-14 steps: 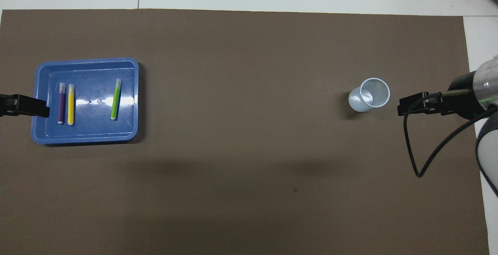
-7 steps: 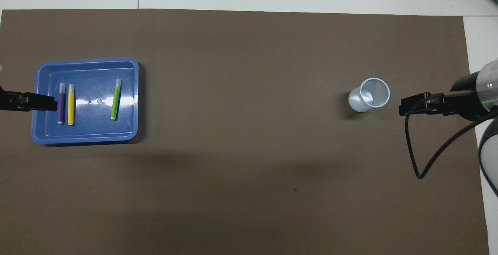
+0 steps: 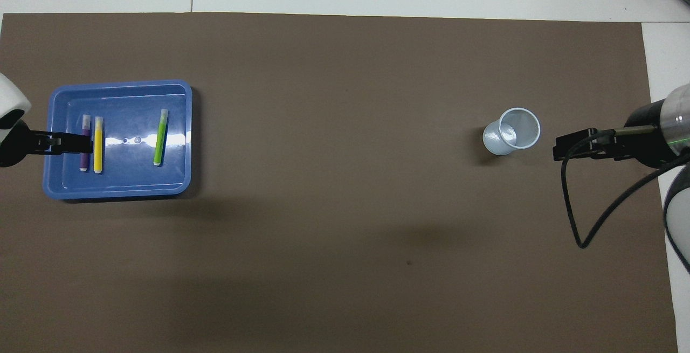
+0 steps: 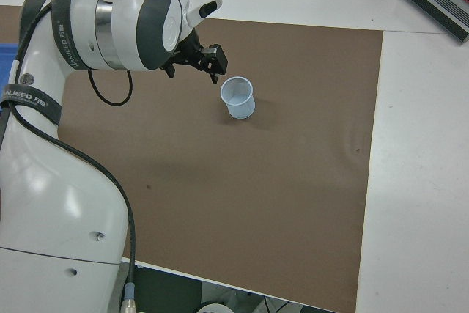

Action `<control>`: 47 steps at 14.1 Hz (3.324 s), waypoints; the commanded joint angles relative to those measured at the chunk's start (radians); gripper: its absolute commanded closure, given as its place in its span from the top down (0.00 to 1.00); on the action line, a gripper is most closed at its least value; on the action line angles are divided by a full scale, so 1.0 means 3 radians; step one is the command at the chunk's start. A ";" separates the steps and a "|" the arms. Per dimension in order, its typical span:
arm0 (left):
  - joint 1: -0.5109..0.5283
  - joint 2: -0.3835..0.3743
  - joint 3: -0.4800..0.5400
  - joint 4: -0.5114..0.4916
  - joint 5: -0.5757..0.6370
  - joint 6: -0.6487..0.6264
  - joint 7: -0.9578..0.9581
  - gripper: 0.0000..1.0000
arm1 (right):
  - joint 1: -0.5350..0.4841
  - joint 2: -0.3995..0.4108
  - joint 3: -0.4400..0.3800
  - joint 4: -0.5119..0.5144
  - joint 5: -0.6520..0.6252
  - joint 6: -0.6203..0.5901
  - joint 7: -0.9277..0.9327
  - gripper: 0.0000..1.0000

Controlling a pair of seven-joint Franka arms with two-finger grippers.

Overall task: Transfer and insert pens with both arms
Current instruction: 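Reach the left gripper down to the green pen in the blue tray, then grasp the green pen with the left gripper while the right gripper approaches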

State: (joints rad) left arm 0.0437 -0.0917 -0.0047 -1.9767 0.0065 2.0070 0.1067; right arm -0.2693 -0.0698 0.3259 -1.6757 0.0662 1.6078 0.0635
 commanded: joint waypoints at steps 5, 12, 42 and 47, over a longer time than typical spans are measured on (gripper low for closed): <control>-0.0002 0.0321 -0.0015 -0.0125 -0.0052 0.0494 0.0064 0.97 | -0.0053 -0.0079 0.0033 -0.0075 0.0004 -0.0011 0.0039 1.00; -0.0079 0.0755 -0.0015 -0.0089 -0.0262 0.0995 0.0033 0.90 | -0.0053 -0.0181 0.0033 -0.0075 0.0004 -0.0072 0.0003 1.00; -0.0227 0.1579 -0.0010 0.0228 -0.0559 0.1369 0.0018 0.55 | 0.0054 -0.0447 -0.0007 -0.1077 0.0841 0.0618 0.0604 1.00; -0.0248 0.1574 -0.0010 0.0187 -0.0554 0.1353 0.0043 0.50 | 0.0279 -0.0360 -0.0002 -0.1143 0.1466 0.1011 0.1444 1.00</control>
State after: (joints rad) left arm -0.0192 0.3790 -0.0197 -1.9093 -0.1459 2.3989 0.1073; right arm -0.2004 -0.1724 0.3245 -1.9884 0.4499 1.8619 0.4362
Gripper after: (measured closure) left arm 0.463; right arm 0.000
